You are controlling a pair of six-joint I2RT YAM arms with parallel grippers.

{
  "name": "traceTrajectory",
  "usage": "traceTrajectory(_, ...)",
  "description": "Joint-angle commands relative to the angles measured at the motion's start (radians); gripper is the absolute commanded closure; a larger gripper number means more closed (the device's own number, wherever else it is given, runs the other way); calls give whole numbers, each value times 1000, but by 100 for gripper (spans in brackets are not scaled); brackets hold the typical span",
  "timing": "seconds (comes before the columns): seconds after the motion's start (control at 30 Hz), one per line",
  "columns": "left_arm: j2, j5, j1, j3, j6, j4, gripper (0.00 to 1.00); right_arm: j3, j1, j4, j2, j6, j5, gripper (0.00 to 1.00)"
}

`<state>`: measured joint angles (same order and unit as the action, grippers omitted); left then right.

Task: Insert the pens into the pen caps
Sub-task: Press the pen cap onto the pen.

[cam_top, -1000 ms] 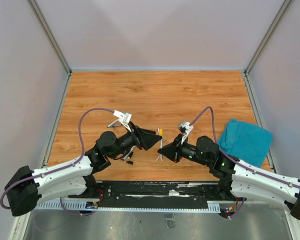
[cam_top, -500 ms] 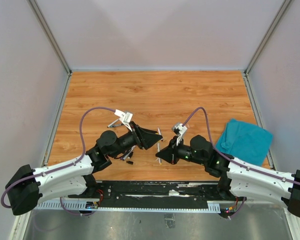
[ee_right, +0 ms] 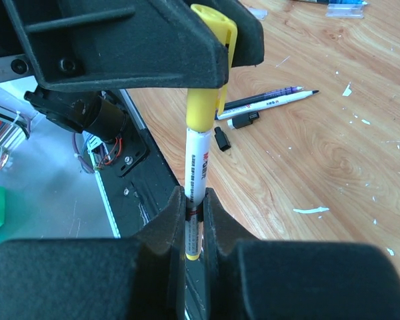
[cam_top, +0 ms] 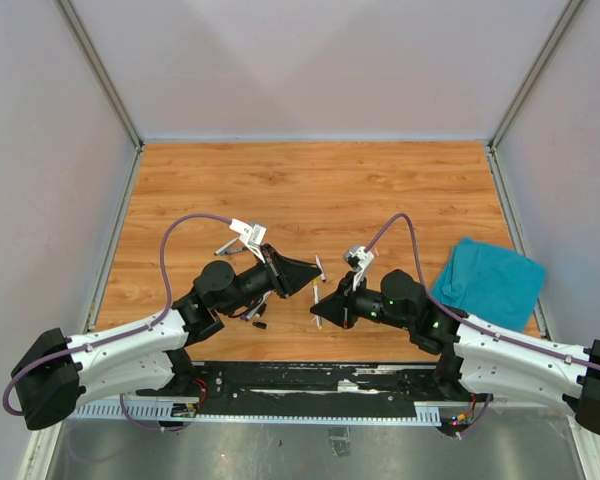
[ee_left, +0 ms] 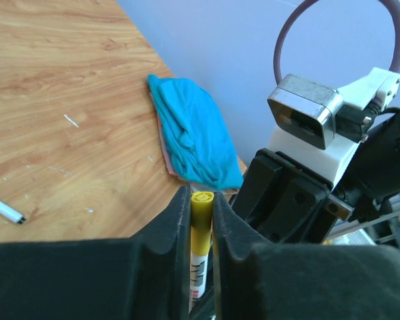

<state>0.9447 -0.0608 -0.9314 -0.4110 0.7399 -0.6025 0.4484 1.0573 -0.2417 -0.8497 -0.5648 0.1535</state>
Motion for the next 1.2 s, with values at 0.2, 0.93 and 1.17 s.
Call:
traceTrajectory(0.2,-13,-18,-1,-18,-19,9,99,85,13,20,24,50,-104,99)
traceTrajectory(0.93,-61,1,-5,19,6,53,99,257,13,-24,-28,237,-356,99)
traceTrajectory(1.17,-40,16,-44,19,-6,56,100,328,12,-44,-88,267,-364,100)
